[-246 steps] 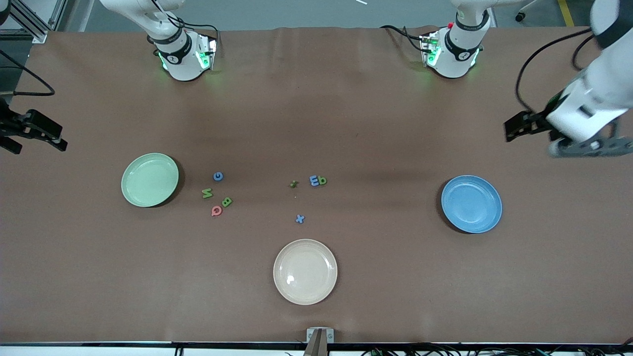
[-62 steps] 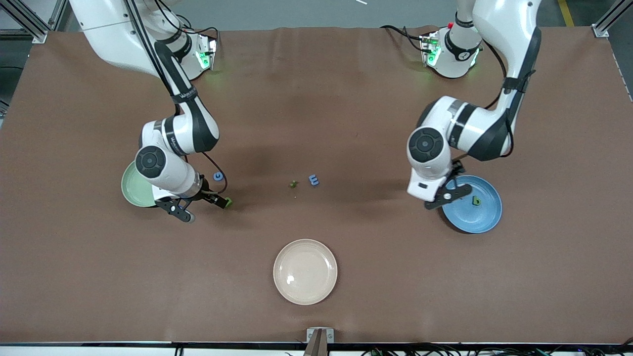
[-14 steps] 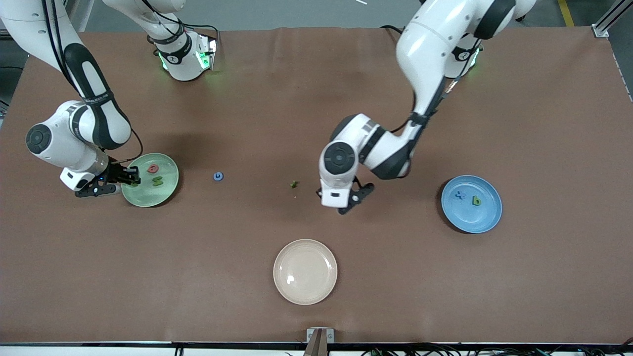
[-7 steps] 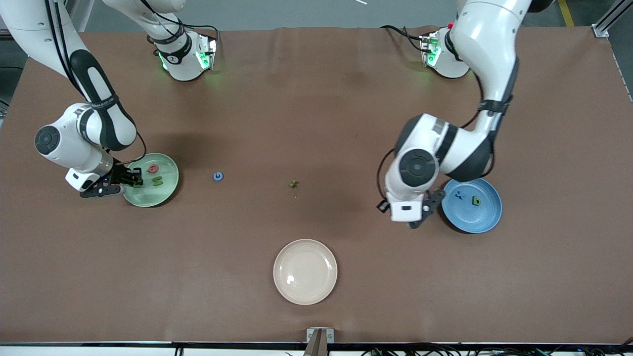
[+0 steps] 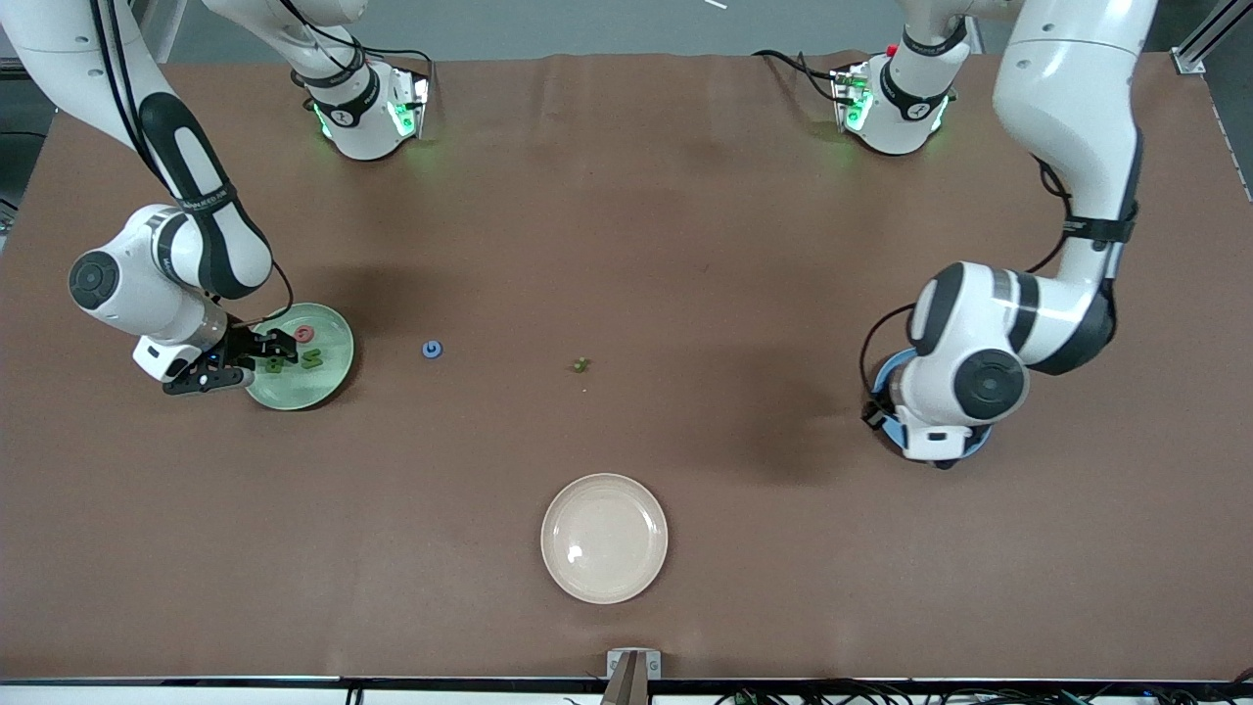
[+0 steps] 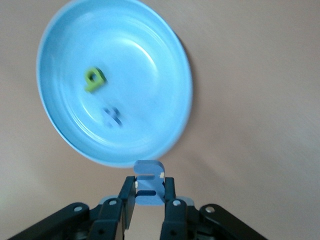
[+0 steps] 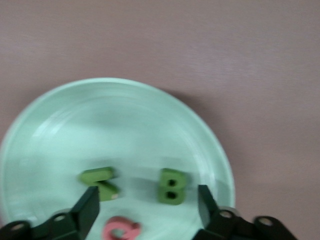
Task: Sort upper and lower case letters into plates
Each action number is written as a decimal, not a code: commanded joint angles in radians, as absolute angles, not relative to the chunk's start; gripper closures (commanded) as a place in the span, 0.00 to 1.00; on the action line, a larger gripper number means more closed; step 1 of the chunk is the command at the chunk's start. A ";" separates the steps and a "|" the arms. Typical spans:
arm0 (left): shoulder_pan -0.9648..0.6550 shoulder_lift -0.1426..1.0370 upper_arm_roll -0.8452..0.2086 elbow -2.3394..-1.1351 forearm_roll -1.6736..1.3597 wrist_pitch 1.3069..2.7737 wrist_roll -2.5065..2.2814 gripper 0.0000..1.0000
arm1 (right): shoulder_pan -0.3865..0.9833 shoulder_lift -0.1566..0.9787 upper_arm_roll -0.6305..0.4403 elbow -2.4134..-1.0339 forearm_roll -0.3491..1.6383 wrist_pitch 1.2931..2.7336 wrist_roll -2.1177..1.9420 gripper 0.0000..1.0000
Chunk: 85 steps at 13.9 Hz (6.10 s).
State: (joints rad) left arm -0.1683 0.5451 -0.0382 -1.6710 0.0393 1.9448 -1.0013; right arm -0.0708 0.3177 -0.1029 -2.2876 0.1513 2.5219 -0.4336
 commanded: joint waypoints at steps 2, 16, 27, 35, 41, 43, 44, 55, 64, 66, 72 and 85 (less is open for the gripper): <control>-0.075 0.518 -0.051 -1.749 0.054 2.005 -0.885 1.00 | 0.053 0.230 -0.100 -2.296 0.158 2.422 -0.203 0.02; -0.177 0.462 -0.057 -1.749 0.052 2.054 -0.824 0.00 | 0.385 0.396 -0.097 -2.235 0.169 2.602 0.210 0.01; -0.518 0.685 -0.060 -1.418 0.000 2.063 -1.195 0.12 | 0.410 0.403 -0.097 -2.249 0.170 2.540 0.218 0.29; -0.681 0.828 -0.058 -1.301 -0.025 2.319 -1.604 0.25 | 0.414 0.405 -0.095 -2.249 0.170 2.540 0.219 0.41; -0.772 0.902 -0.061 -1.272 -0.031 2.472 -1.850 0.26 | 0.420 0.405 -0.097 -2.247 0.169 2.542 0.227 0.60; -0.793 0.920 -0.066 -1.273 -0.031 2.499 -1.873 0.31 | 0.420 0.405 -0.097 -2.247 0.169 2.543 0.227 0.69; -0.805 0.931 -0.066 -1.273 -0.031 2.499 -1.875 0.33 | 0.420 0.405 -0.097 -2.246 0.169 2.543 0.227 0.75; -0.834 0.977 -0.066 -1.282 -0.031 2.485 -1.875 0.41 | 0.247 0.236 -0.114 -2.241 0.155 2.364 -0.022 0.87; -0.825 0.962 -0.064 -1.284 -0.025 2.471 -1.868 0.95 | 0.087 0.245 -0.114 -2.293 0.153 2.442 -0.264 0.87; -0.819 0.937 -0.058 -1.282 -0.017 2.392 -1.864 0.98 | 0.087 0.256 -0.114 -2.302 0.153 2.474 -0.264 0.87; -0.684 0.798 -0.052 -1.298 0.046 2.172 -1.665 0.97 | 0.087 0.316 -0.114 -2.301 0.153 2.531 -0.264 0.84; -0.209 0.430 -0.058 -1.818 0.158 2.000 -0.944 0.92 | 0.089 0.281 -0.112 -2.273 0.153 2.446 -0.249 0.00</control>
